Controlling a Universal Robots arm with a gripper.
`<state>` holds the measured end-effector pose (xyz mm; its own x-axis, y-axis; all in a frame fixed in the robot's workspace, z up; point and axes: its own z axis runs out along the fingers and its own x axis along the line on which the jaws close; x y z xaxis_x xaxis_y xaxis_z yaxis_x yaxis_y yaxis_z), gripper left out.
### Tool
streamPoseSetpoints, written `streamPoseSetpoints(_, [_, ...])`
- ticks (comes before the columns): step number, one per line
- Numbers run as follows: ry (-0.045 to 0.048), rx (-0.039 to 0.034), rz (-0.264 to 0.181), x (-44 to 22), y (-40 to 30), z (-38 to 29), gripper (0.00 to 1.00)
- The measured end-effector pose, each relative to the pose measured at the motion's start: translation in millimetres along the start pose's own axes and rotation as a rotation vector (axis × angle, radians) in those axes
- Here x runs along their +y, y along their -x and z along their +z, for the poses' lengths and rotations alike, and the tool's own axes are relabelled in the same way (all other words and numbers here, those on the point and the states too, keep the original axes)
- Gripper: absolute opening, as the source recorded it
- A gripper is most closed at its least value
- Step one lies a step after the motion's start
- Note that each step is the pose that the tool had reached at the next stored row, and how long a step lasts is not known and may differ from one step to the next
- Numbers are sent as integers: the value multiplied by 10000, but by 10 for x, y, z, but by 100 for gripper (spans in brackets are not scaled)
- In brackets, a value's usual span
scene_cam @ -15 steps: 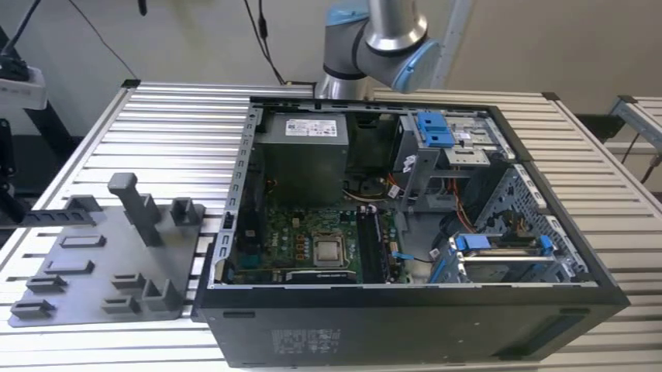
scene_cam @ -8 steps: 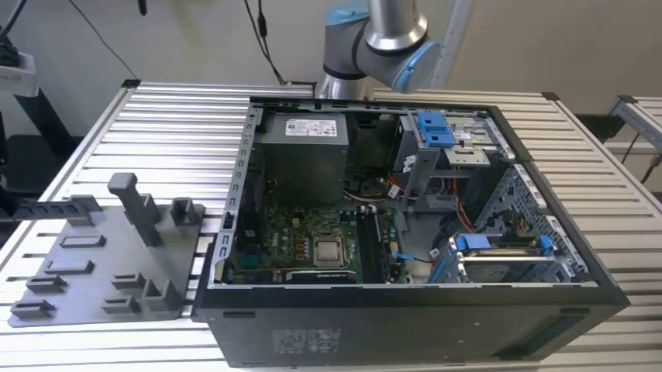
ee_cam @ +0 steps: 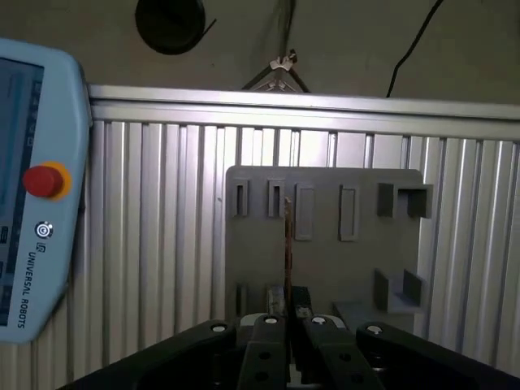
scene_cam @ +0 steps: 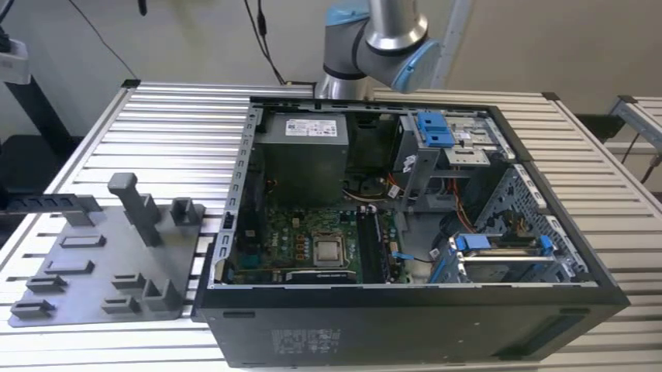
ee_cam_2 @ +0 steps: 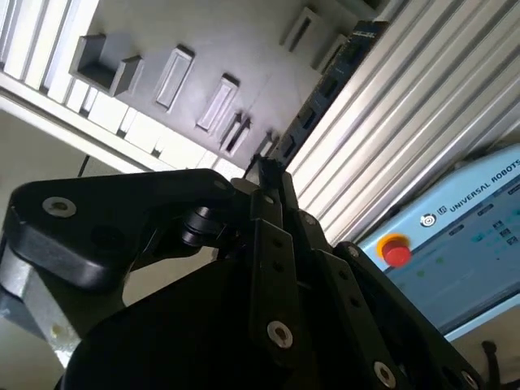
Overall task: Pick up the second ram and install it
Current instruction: 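Pick up the second ram and move it above second insertion slot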
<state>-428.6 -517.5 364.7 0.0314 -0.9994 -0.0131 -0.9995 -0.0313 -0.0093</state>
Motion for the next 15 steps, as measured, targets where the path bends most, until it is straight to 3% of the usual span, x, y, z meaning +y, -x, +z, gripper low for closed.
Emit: streamPoseSetpoints(15, [1, 0, 0, -1, 5, -350, 14])
